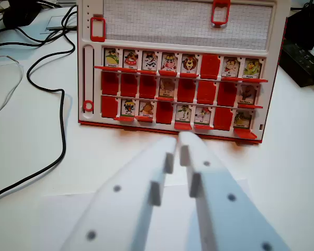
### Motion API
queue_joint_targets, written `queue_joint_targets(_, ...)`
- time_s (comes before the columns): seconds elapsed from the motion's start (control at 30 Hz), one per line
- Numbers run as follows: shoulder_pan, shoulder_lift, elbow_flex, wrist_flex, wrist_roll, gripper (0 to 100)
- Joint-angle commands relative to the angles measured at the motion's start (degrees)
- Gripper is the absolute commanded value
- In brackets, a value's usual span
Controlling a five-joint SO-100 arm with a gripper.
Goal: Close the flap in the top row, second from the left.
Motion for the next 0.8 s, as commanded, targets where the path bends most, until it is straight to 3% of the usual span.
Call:
queue_joint_targets(0.0,-0.1,-0.3,-2.5,2.2,-0.09,0)
queue_joint_targets(0.77,0.3,-0.3,0.1,1.4,-1.05,0)
